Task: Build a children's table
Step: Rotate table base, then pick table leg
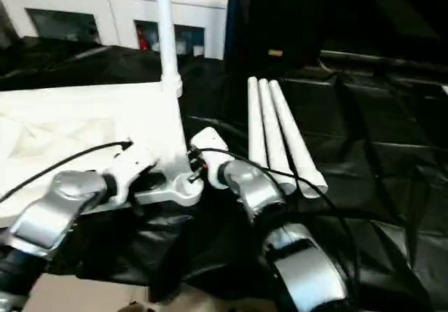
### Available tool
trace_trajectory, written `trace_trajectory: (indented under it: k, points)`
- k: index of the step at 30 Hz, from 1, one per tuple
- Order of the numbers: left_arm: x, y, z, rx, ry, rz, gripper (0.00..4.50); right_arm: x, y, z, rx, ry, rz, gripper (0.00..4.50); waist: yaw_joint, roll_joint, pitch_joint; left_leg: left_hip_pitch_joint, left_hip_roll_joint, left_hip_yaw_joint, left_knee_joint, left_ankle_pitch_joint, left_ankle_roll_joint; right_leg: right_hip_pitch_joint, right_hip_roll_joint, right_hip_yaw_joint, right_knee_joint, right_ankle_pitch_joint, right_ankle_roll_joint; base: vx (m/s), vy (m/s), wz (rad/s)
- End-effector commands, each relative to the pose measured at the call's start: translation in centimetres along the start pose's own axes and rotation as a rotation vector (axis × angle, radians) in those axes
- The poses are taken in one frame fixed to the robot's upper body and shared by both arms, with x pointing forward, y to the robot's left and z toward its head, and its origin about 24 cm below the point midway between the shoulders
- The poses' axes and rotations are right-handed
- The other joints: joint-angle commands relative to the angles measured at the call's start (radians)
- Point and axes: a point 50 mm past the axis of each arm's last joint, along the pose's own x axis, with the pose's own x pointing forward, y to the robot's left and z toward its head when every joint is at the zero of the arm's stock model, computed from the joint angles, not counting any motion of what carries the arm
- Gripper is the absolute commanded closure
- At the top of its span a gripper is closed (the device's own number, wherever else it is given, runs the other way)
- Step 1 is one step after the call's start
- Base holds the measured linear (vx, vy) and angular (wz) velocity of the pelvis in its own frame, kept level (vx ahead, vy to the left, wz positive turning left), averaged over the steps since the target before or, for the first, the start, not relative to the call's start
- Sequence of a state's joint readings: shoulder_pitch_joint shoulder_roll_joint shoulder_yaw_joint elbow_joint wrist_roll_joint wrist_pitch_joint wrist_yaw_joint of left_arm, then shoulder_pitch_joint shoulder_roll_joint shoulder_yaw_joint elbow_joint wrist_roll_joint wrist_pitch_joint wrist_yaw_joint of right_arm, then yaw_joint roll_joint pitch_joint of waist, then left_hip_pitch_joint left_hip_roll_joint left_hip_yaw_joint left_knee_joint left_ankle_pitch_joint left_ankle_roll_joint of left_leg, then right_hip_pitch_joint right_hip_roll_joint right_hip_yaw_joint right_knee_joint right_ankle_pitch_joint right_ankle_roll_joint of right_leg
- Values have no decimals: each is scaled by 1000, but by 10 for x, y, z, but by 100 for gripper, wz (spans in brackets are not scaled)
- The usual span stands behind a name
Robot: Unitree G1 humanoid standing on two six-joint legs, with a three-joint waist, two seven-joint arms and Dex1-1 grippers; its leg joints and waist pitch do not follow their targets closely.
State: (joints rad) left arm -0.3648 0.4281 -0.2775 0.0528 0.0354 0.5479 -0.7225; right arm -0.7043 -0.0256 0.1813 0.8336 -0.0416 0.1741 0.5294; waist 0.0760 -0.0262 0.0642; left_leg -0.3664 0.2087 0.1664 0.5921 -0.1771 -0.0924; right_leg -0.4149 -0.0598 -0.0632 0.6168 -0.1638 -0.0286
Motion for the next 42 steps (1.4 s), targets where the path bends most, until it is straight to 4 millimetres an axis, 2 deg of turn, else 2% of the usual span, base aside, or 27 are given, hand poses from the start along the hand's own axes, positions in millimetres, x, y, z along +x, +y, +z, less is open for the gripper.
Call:
trace_trajectory:
  k: [1, 2, 3, 4, 5, 6, 7, 8, 10, 11, 12, 13, 14, 15, 16, 17, 18, 20, 21, 22, 24, 26, 30, 31, 34, 38, 42]
  points:
    - [2, -1, 12, 33, -60, 2, 450, -8, -13, 18, -4, -54, -78, 447, 0, 24, -75, 12, 16, -2, -70, -217, -23, 55, -64, 46, -68, -212, -176, 0, 0, 0]
    - [-2, 3, 16, 28, -89, 34, 450, -14, -21, 25, 20, -60, -130, 447, 3, 25, -76, 12, 16, -2, -69, -208, -23, 56, -63, 46, -66, -199, -175, 0, 0, 0]
    - [-5, 6, 18, 13, -103, 50, 430, -17, -25, 30, 44, -64, -153, 450, 2, 24, -75, 11, 15, -2, -70, -206, -25, 57, -61, 46, -66, -196, -172, 0, 0, 0]
    - [-8, 6, 19, 6, -109, 48, 430, -20, -29, 34, 102, -84, -153, 450, 3, 29, -75, 13, 14, -2, -70, -218, -32, 55, -61, 46, -66, -205, -166, 0, 0, 0]
    - [-12, 7, 19, 1, -113, 42, 430, -23, -33, 39, 154, -106, -157, 450, 0, 27, -75, 15, 13, -1, -70, -231, -29, 57, -61, 47, -68, -211, -163, 0, 0, 0]
    - [-17, 7, 20, 3, -112, 34, 406, -27, -38, 43, 181, -121, -171, 420, 1, 28, -76, 15, 15, -3, -71, -235, -33, 56, -61, 45, -66, -212, -164, 0, 0, 0]
    - [-22, 7, 20, 10, -113, 22, 400, -31, -43, 46, 197, -131, -197, 413, -1, 27, -74, 15, 15, -3, -71, -236, -33, 55, -60, 45, -67, -215, -164, 0, 0, 0]
    - [-24, 7, 20, 11, -116, 16, 400, -33, -47, 48, 202, -133, -219, 413, -2, 30, -74, 15, 14, -3, -71, -235, -39, 54, -59, 44, -67, -216, -166, 0, 0, 0]
    - [-37, 5, 23, 11, -148, -11, 372, -41, -63, 50, 225, -104, -330, 393, -4, 29, -74, 15, 12, -1, -68, -223, -44, 54, -60, 44, -65, -212, -167, 0, 0, 0]
    - [-41, 4, 25, 6, -167, -21, 364, -43, -69, 50, 235, -85, -371, 378, -7, 23, -74, 11, 11, 0, -69, -214, -47, 55, -58, 44, -63, -212, -170, 0, 0, 0]
    - [-44, 2, 27, 10, -190, -32, 359, -45, -74, 48, 246, -64, -403, 370, -8, 21, -74, 14, 10, 3, -67, -215, -48, 51, -56, 44, -66, -216, -168, 0, 0, 0]
    - [-46, 2, 29, 10, -208, -43, 359, -46, -77, 47, 254, -48, -424, 366, -9, 23, -74, 14, 9, 2, -65, -216, -50, 52, -58, 44, -62, -218, -172, 0, 0, 0]
    - [-47, 1, 30, 11, -221, -50, 339, -47, -79, 46, 260, -37, -436, 360, -10, 24, -72, 15, 7, 4, -65, -231, -47, 49, -55, 44, -69, -237, -163, 0, 0, 0]
    - [-48, 0, 31, 3, -234, -59, 327, -47, -81, 45, 265, -19, -449, 348, -11, 11, -72, 14, 8, 6, -66, -229, -42, 51, -55, 44, -70, -242, -159, 0, 0, 0]
    - [-49, -1, 32, -12, -238, -65, 321, -48, -83, 43, 271, 9, -461, 336, -10, 16, -72, 10, 8, 3, -67, -218, -42, 54, -58, 43, -67, -250, -155, 0, 0, 0]
    - [-50, -1, 32, -22, -238, -68, 318, -48, -84, 41, 276, 33, -470, 330, -13, 18, -71, 12, 8, 3, -66, -222, -44, 52, -58, 43, -67, -255, -155, 0, 0, 0]
    - [-51, -2, 33, -22, -237, -68, 318, -48, -85, 40, 280, 48, -476, 330, -14, 15, -72, 11, 8, 4, -65, -219, -42, 52, -57, 43, -67, -257, -152, 0, 0, 0]
    - [-52, -3, 35, -22, -250, -68, 299, -48, -87, 38, 299, 60, -488, 297, -14, 16, -71, 10, 8, 4, -64, -216, -41, 52, -59, 44, -68, -258, -148, 0, 0, 0]
    - [-53, -4, 37, -26, -261, -71, 278, -48, -88, 36, 313, 75, -495, 291, -14, 9, -73, 10, 8, 5, -64, -209, -40, 52, -58, 43, -66, -257, -147, 0, 0, 0]
    - [-54, -5, 38, -30, -268, -74, 277, -47, -88, 35, 323, 85, -499, 285, -14, 12, -73, 10, 8, 5, -63, -203, -40, 53, -59, 43, -65, -256, -146, 0, 0, 0]
    - [-54, -8, 39, -32, -271, -92, 267, -47, -88, 31, 330, 114, -499, 263, -15, 4, -72, 7, 8, 7, -62, -193, -36, 53, -57, 43, -66, -249, -143, 0, 0, 0]
    - [-54, -10, 39, -33, -271, -98, 241, -47, -89, 29, 318, 130, -504, 247, -14, 7, -73, 6, 7, 7, -61, -185, -34, 53, -59, 43, -65, -248, -141, 0, 0, 0]
    - [-54, -12, 38, -39, -263, -102, 232, -47, -91, 28, 318, 152, -522, 220, -14, 6, -75, 6, 8, 8, -60, -164, -33, 54, -57, 43, -60, -219, -145, 0, 0, 0]
    - [-54, -12, 37, -41, -259, -104, 205, -47, -91, 27, 322, 154, -523, 203, -14, 8, -74, 6, 7, 8, -60, -168, -33, 54, -57, 43, -61, -220, -145, 0, 0, 0]
    - [-54, -13, 36, -43, -255, -108, 195, -46, -91, 25, 333, 162, -517, 189, -16, 9, -74, 7, 8, 8, -60, -178, -34, 53, -57, 43, -61, -229, -144, 0, 0, 0]
    - [-53, -13, 35, -30, -244, -102, 147, -42, -84, 18, 364, 235, -458, 150, -16, 9, -74, 8, 7, 7, -60, -185, -34, 53, -55, 42, -62, -238, -146, 0, 0, 0]
    - [-53, -13, 34, -25, -233, -102, 130, -38, -77, 13, 426, 271, -397, 150, -15, 10, -74, 6, 8, 6, -59, -185, -33, 54, -58, 43, -61, -233, -154, 0, 0, 0]
